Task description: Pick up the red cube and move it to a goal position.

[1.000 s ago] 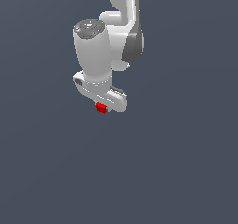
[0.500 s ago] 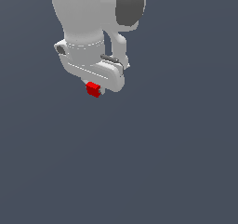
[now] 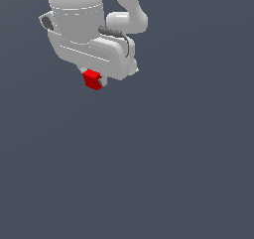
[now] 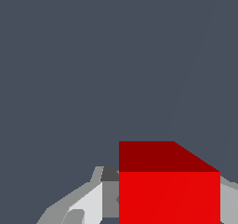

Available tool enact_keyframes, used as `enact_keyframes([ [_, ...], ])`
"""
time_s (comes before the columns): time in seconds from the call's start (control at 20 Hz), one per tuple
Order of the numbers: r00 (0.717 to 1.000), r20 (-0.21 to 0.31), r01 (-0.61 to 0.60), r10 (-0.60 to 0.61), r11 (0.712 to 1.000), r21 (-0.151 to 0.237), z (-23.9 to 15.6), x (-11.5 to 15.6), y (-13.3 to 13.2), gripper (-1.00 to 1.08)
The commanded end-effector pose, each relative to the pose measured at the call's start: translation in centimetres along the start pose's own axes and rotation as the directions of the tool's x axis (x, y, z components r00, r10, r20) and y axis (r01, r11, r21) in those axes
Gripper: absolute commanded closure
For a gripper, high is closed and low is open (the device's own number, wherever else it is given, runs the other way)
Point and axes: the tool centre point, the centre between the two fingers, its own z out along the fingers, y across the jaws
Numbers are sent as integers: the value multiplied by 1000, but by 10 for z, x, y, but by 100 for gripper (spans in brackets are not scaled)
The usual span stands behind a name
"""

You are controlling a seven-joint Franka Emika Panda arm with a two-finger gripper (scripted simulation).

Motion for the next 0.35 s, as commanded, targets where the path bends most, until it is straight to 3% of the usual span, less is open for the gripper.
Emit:
enact_keyframes([
  [0.0, 1000, 1, 0, 0, 1000, 0, -8, 2, 0, 108],
  [0.3, 1000, 1, 0, 0, 1000, 0, -14, 3, 0, 108],
])
